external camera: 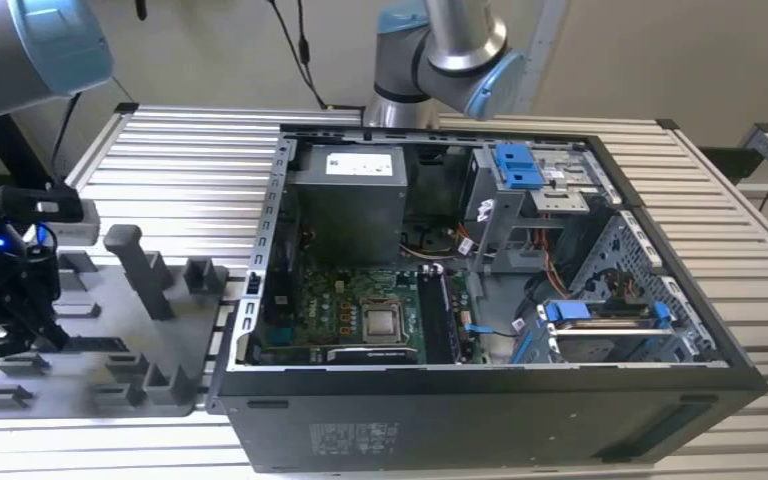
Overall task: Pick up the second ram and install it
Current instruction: 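Pick up the second ram and move it above second insertion slot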
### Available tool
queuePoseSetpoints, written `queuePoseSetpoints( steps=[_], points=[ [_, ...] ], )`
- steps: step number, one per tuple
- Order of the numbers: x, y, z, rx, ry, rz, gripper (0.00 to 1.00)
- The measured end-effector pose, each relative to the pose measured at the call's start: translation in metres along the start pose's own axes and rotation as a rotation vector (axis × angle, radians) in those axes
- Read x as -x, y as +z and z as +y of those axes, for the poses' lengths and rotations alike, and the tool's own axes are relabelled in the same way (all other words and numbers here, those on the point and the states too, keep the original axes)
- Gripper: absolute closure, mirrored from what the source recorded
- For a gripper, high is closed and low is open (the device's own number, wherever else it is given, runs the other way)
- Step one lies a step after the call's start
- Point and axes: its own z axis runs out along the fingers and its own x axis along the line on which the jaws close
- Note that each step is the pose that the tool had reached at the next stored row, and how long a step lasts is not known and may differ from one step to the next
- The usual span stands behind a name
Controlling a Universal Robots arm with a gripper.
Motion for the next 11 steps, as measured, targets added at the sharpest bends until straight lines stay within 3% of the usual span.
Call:
queuePoseSetpoints(
  steps=[11],
  points=[
    [0.0002, -0.0102, -0.0003, 0.0, 0.0, 0.0, 0.86]
  ],
)
